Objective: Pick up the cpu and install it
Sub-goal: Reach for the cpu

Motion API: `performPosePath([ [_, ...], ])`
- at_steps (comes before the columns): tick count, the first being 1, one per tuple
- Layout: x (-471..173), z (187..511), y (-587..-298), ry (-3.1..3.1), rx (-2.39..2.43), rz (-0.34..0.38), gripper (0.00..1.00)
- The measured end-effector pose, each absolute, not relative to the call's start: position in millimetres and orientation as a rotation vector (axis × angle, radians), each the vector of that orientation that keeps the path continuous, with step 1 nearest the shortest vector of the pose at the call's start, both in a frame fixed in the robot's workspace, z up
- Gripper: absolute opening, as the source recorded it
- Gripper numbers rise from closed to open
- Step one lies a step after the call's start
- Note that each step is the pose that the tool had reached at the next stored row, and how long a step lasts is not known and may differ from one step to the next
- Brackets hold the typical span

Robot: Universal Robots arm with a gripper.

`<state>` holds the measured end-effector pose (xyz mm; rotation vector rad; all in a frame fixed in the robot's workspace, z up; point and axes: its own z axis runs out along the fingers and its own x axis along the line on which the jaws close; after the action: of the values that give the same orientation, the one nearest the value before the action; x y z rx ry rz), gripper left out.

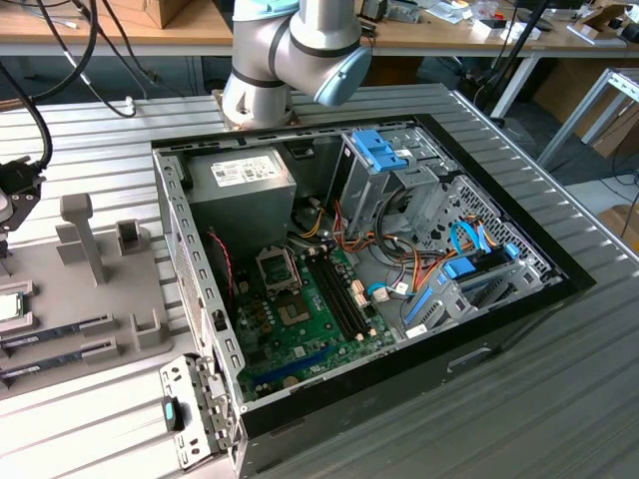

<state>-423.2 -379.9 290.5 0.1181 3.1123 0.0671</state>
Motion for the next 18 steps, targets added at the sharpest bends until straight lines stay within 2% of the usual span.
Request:
performPosePath([
  [18, -438.4, 280.9, -369.0, 3.112, 0.118, 0.061, 0.11],
])
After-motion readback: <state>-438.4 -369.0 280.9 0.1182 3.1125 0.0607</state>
